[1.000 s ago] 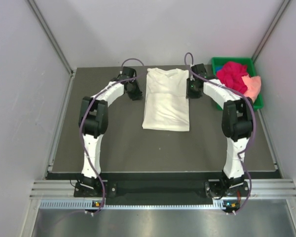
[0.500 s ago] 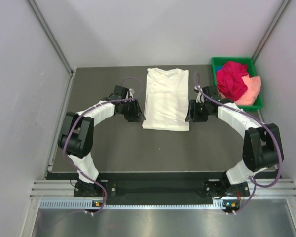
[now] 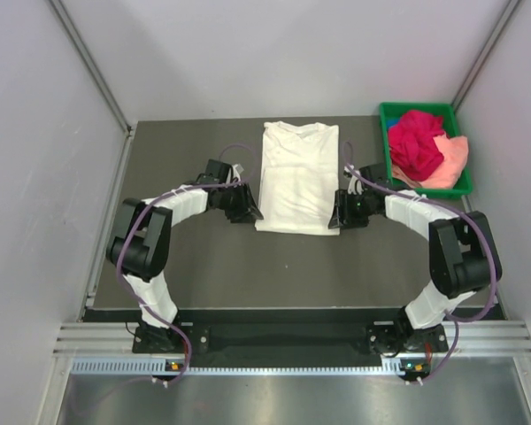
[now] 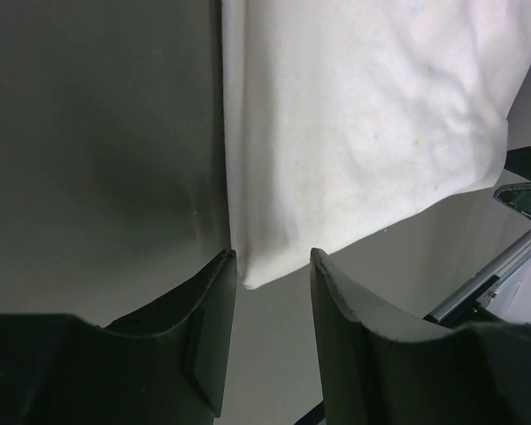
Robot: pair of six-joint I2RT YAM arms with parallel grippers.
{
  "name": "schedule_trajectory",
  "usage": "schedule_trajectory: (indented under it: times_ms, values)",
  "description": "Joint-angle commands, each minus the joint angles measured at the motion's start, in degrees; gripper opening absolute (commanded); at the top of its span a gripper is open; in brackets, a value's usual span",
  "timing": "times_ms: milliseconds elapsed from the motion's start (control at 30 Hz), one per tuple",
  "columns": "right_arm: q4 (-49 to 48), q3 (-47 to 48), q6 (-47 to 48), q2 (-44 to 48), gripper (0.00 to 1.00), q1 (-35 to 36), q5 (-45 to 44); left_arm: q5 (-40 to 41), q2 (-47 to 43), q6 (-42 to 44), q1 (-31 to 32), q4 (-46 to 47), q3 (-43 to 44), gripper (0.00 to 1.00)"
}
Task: Fold and stack the t-shirts
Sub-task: Fold the tshirt
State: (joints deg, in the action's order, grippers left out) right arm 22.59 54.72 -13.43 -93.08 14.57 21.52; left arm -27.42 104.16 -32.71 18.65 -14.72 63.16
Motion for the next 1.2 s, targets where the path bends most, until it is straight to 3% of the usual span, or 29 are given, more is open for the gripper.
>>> schedule_trajectory:
  times_ms: [0, 233, 367, 433, 567, 1167]
  values:
    - [-3.9, -0.1, 1.7, -1.1, 0.5, -1.0, 0.7, 0.3, 0.3, 1.8, 0.5, 3.4, -0.3, 0.44]
    - [-5.4, -1.5, 1.8, -2.0, 0.47, -1.4, 0.7, 1.1, 1.7, 1.8, 1.6, 3.6, -0.8, 0.35]
    - [-5.5, -2.1, 1.7, -1.8, 0.34, -1.9, -0.2, 2.3, 0.9, 1.3, 2.0, 3.0, -1.8, 0.1]
    - [-5.5, -2.2, 1.5, -1.7, 0.19, -2.0, -0.9, 3.9, 0.4, 1.1, 2.3, 2.4, -2.2, 0.0]
    - [-5.5, -2.4, 1.3, -1.9, 0.0, -2.0, -1.6, 5.4, 1.0, 0.5, 2.8, 2.1, -3.3, 0.0]
    - [-5.5, -4.9, 0.1, 1.0, 0.0, -2.2, -7.0, 7.4, 0.1, -1.4, 2.9, 0.1, -5.6, 0.0]
